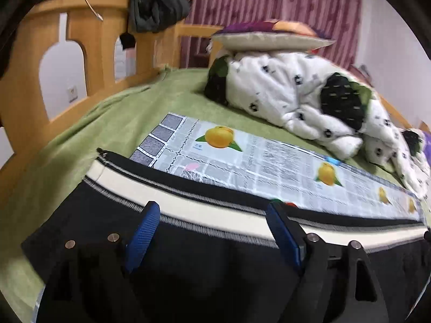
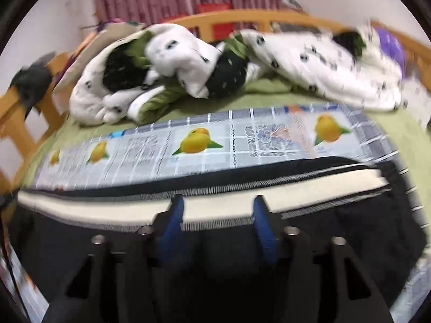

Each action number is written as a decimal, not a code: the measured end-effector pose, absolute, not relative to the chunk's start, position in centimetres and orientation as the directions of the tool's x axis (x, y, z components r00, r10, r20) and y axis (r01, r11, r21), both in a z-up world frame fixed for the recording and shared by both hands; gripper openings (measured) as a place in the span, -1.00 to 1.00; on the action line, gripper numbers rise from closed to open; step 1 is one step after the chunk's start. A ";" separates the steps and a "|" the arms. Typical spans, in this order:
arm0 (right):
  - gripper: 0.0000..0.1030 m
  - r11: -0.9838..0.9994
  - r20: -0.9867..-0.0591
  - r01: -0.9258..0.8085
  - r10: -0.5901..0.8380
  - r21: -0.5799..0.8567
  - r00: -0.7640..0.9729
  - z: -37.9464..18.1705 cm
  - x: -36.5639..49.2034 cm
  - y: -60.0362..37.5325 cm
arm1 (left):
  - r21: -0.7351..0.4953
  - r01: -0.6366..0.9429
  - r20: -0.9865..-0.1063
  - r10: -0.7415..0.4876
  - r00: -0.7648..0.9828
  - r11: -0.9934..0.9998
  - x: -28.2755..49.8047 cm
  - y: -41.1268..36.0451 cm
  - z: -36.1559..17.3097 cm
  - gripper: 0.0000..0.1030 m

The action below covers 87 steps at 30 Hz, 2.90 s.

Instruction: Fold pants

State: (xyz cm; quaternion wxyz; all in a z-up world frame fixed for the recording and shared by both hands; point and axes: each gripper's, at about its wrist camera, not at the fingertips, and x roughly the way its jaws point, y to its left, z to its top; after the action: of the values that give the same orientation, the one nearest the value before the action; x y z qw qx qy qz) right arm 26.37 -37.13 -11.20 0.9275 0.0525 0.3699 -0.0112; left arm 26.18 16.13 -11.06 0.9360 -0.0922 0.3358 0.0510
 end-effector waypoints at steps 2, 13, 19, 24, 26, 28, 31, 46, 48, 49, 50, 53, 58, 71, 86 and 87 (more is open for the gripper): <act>0.11 0.998 -0.686 0.043 0.003 0.050 0.728 -10.7 23.5 -36.8 | -0.159 -0.159 -0.664 0.014 0.747 0.974 24.0 16.4 -11.2 0.54; -0.04 0.933 -0.786 0.223 0.092 0.282 0.612 -15.4 9.4 -42.3 | -0.433 -0.233 -0.742 -0.198 0.641 0.871 11.9 19.3 -16.1 0.51; -0.06 0.909 -0.815 0.269 0.117 0.317 0.567 -18.2 7.7 -43.1 | -0.567 -0.290 -0.719 -0.291 0.631 0.771 13.3 21.0 -19.2 0.07; -0.05 0.864 -0.762 0.301 0.136 0.404 0.633 -18.9 8.3 -43.9 | -0.689 -0.294 -0.633 -0.353 0.689 0.662 15.0 22.0 -20.5 -0.02; -0.06 0.866 -0.759 0.281 0.157 0.414 0.632 -18.9 9.7 -43.9 | -0.699 -0.288 -0.624 -0.361 0.693 0.655 15.8 22.1 -20.5 -0.02; -0.05 0.866 -0.755 0.283 0.152 0.413 0.638 -19.1 11.1 -44.1 | -0.701 -0.292 -0.622 -0.358 0.697 0.650 16.5 22.2 -20.6 -0.05; -0.35 0.851 -0.741 0.301 0.141 0.430 0.657 -19.5 13.6 -44.6 | -0.697 -0.303 -0.626 -0.343 0.700 0.650 17.4 22.1 -20.8 -0.24; -0.87 0.789 -0.660 0.323 0.134 0.522 0.739 -17.1 12.6 -46.4 | -0.577 -0.327 -0.706 -0.256 0.660 0.749 14.1 21.0 -18.3 -0.83; -0.87 0.812 -0.659 0.306 0.124 0.497 0.742 -16.7 10.7 -46.8 | -0.546 -0.296 -0.718 -0.255 0.647 0.784 12.9 20.1 -17.7 -0.83; -0.87 0.822 -0.658 0.294 0.123 0.487 0.743 -16.6 9.6 -47.2 | -0.530 -0.277 -0.723 -0.256 0.642 0.802 12.2 19.7 -17.5 -0.83; -0.87 0.828 -0.659 0.288 0.125 0.482 0.742 -16.5 8.6 -47.5 | -0.512 -0.248 -0.728 -0.262 0.634 0.822 11.2 18.9 -17.1 -0.83; -0.87 0.834 -0.661 0.278 0.131 0.476 0.739 -15.8 4.2 -49.4 | -0.494 -0.192 -0.730 -0.285 0.621 0.848 8.0 17.2 -16.6 -0.83; -0.87 0.849 -0.672 0.298 0.087 0.435 0.735 -15.7 -3.5 -52.3 | -0.481 -0.140 -0.751 -0.325 0.575 0.865 2.1 14.6 -17.1 -0.82; -0.03 0.802 -0.711 0.472 -0.088 0.365 0.698 -15.2 -9.0 -61.5 | -0.319 -0.127 -0.813 -0.202 0.546 0.939 -3.4 12.2 -16.1 -0.52; -0.31 0.814 -0.752 0.497 -0.119 0.300 0.648 -16.3 -7.2 -65.8 | -0.285 -0.099 -0.741 -0.153 0.654 0.953 -6.5 14.1 -11.9 -0.52; -0.26 0.812 -0.741 0.523 -0.178 0.261 0.648 -15.1 -8.4 -65.2 | -0.269 -0.089 -0.739 -0.146 0.658 0.959 -6.0 14.2 -11.5 -0.52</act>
State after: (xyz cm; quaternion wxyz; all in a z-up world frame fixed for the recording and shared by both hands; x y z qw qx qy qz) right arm -8.42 -65.21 -15.10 0.8772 0.2330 0.3692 -0.1998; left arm -6.01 14.22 -11.51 0.8992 -0.1421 0.4135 -0.0158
